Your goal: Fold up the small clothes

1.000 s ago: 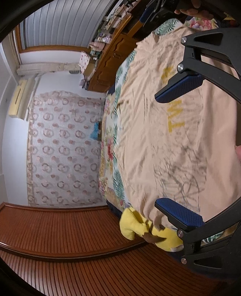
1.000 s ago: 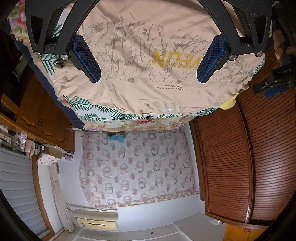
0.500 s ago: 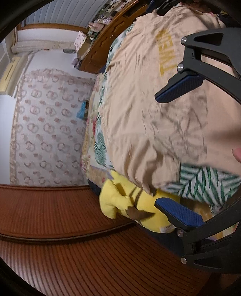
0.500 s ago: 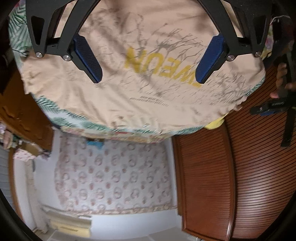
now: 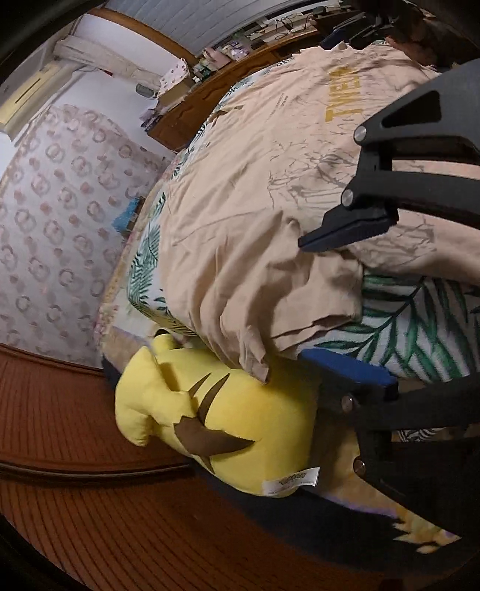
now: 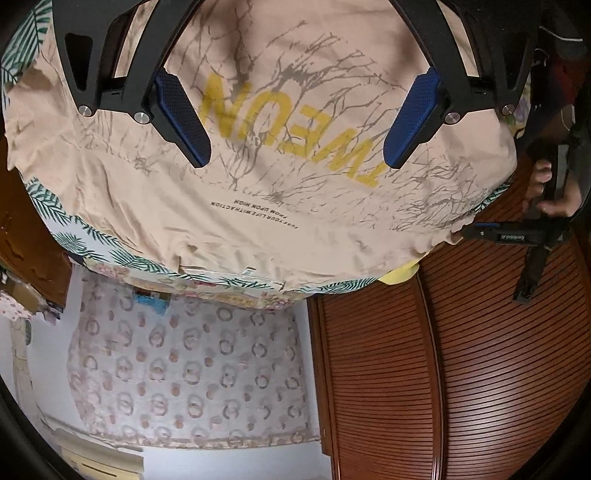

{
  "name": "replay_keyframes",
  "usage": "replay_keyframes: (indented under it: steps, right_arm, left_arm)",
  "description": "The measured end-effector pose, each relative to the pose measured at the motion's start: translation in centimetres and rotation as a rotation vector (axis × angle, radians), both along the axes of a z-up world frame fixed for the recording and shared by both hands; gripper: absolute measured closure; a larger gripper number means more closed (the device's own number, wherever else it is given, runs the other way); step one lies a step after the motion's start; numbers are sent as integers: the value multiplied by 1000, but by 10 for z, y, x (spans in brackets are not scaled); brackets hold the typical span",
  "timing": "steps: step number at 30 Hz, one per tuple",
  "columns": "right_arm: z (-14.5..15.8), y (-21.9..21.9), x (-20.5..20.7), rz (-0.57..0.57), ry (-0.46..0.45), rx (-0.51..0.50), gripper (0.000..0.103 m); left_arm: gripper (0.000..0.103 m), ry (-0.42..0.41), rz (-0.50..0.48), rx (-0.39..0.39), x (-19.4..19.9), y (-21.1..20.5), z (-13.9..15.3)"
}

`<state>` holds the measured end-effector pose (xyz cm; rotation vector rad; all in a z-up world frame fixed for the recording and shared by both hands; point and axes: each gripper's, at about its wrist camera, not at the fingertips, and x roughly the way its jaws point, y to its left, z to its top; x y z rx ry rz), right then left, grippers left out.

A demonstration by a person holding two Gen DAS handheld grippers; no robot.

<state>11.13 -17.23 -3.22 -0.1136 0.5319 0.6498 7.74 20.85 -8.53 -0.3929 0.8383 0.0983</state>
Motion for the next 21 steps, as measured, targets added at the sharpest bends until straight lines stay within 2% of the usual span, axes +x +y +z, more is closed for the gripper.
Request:
replay_keyframes:
  steps: [5, 11, 13, 15, 17, 21]
  right_arm:
    - [-3, 12, 9, 24, 4, -29, 8]
    - [-5, 23, 18, 43, 11, -64, 8]
    - [-3, 26, 17, 44, 8, -69, 8]
    - [-2, 26, 18, 41, 10, -69, 8]
    - [-2, 27, 19, 38, 14, -62, 8]
    - [-5, 27, 17, 37, 15, -53, 8]
  left_arm:
    - [47, 99, 24, -12, 18, 12, -10]
    - [48, 113, 1, -6, 38, 20, -10]
    - [58, 108, -19, -32, 44, 24, -11]
    - [84, 96, -29, -47, 48, 29, -9]
    - [96, 86, -25, 19, 49, 26, 0]
    - [98, 35, -65, 64, 49, 13, 19]
